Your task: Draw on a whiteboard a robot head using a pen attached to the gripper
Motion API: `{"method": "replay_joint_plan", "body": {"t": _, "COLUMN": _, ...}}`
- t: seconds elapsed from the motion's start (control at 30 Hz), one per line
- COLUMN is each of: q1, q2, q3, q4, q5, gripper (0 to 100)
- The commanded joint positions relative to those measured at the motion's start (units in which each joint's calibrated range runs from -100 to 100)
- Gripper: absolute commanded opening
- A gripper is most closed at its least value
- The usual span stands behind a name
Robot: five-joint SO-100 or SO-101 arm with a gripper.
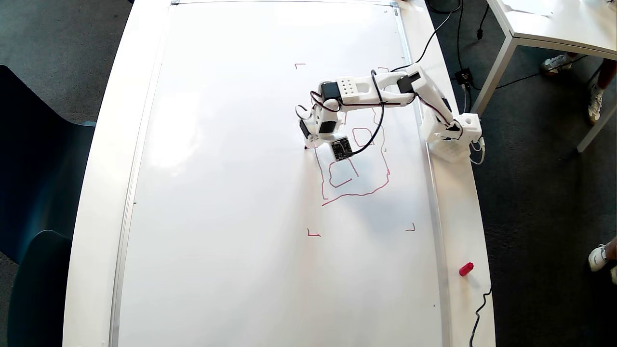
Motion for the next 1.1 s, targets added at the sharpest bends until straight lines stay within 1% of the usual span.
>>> {"method": "replay_joint_plan", "body": {"t": 0.0, "q1": 0.06, "q2": 2.71, "q3": -4.22, "q4": -0.5, "q5": -0.05, "gripper": 1}}
{"method": "replay_joint_plan", "body": {"t": 0.2, "q1": -0.01, "q2": 6.49, "q3": -9.4, "q4": -0.15, "q5": -0.05, "gripper": 1}}
{"method": "replay_joint_plan", "body": {"t": 0.77, "q1": -3.84, "q2": 5.98, "q3": -9.49, "q4": -0.5, "q5": -0.11, "gripper": 1}}
{"method": "replay_joint_plan", "body": {"t": 1.07, "q1": -3.77, "q2": 6.65, "q3": -9.4, "q4": -6.06, "q5": -0.05, "gripper": 1}}
